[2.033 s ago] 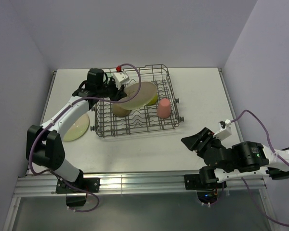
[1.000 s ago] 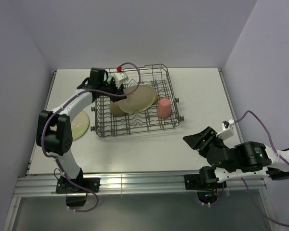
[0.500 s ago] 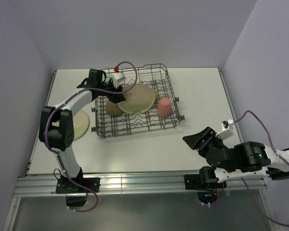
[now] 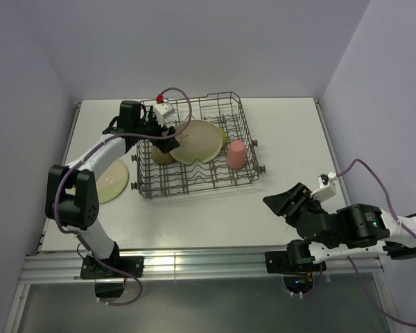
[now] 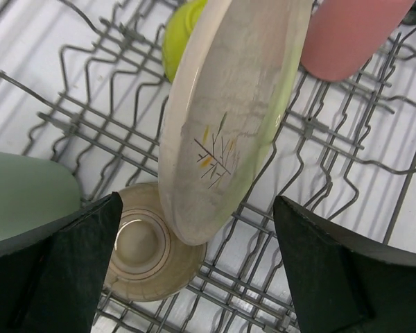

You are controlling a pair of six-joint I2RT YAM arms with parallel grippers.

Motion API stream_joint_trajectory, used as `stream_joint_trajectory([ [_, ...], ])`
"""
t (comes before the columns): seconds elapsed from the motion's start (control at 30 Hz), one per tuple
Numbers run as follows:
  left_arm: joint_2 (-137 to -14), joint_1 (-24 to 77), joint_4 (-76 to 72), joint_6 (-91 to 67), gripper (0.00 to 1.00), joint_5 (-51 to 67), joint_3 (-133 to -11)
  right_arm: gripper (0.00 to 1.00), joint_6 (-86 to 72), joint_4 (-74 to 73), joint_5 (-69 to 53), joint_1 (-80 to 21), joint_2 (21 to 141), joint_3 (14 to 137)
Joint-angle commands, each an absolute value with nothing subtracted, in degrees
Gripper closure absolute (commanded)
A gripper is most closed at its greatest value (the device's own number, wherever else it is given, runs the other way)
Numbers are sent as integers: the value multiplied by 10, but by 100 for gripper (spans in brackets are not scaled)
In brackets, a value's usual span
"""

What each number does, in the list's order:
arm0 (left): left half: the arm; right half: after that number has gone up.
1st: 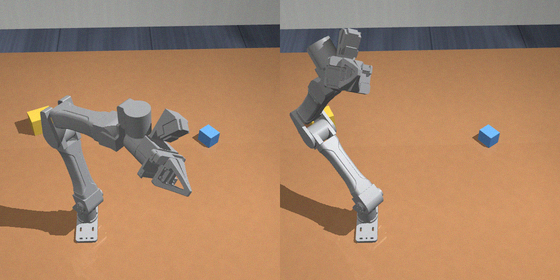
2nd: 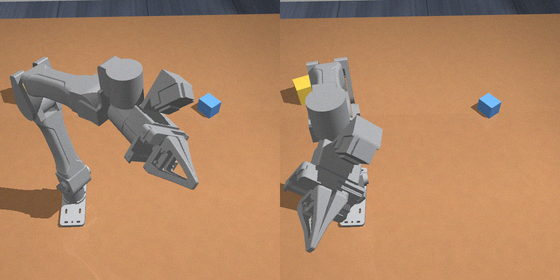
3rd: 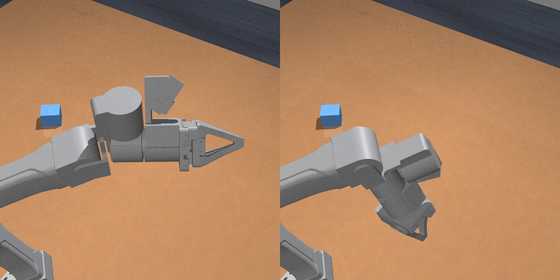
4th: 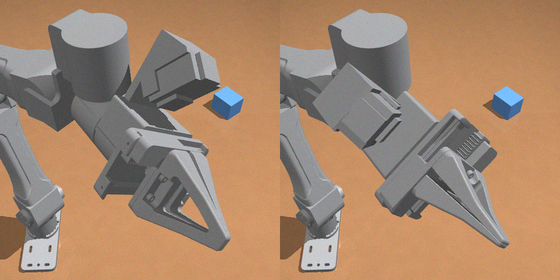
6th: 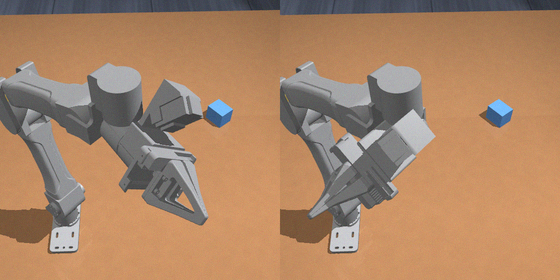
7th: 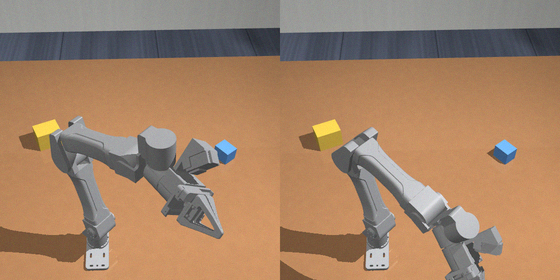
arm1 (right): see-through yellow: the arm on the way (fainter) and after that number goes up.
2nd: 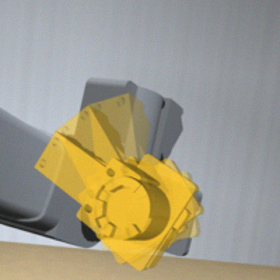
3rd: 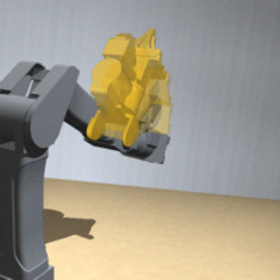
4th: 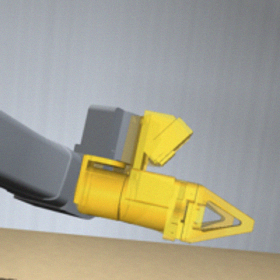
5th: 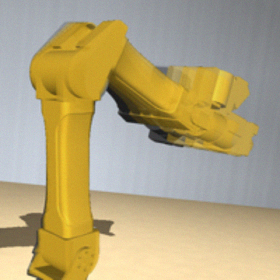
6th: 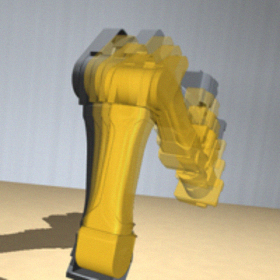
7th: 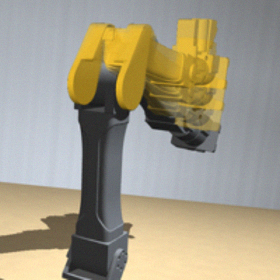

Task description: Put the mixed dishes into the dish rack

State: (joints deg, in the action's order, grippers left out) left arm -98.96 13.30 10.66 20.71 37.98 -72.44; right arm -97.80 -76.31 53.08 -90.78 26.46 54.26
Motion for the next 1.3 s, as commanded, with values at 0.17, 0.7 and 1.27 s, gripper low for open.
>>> stream_joint_trajectory([
  [0.17,-856,155,85,166,1,350,-693,32,-949,-790,555,-911,271,545],
  [0.7,-796,74,359,-404,1,-140,-754,32,-833,-683,490,-911,279,507],
  [1.27,-729,-104,488,-657,6,-301,-562,31,-795,-669,477,-911,265,517],
])
